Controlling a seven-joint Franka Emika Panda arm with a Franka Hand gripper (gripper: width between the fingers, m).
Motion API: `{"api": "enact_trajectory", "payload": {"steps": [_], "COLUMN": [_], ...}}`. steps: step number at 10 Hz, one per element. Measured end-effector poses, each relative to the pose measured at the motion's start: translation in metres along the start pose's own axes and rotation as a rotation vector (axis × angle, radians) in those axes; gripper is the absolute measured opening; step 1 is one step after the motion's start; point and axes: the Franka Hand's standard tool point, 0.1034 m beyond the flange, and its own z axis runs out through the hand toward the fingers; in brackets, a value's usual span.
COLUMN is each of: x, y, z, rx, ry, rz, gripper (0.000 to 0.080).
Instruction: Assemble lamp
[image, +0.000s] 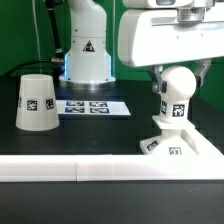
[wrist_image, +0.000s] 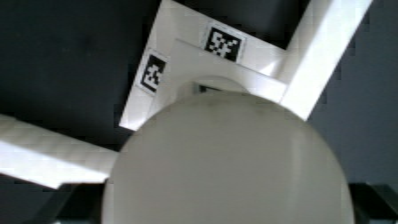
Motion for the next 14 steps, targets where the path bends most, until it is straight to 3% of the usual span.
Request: {"api": "enact_trajectory", "payload": {"steps": [5, 7, 13, 14], "x": [0.0000, -0.0002, 0.0016, 0.0008], "y": [0.0013, 0.0052, 0.0050, 0.0052], "z": [0.0000, -0.0001, 0.0003, 0.0006], "rx": [-0.001, 0.039, 0.048, 0.060], "ry": [0.002, 0.019, 0.013, 0.008], "rz": [0.294, 0.594, 0.976, 1.058], "gripper": [0.0578, 0.0578, 0.0578, 0.0578]}}
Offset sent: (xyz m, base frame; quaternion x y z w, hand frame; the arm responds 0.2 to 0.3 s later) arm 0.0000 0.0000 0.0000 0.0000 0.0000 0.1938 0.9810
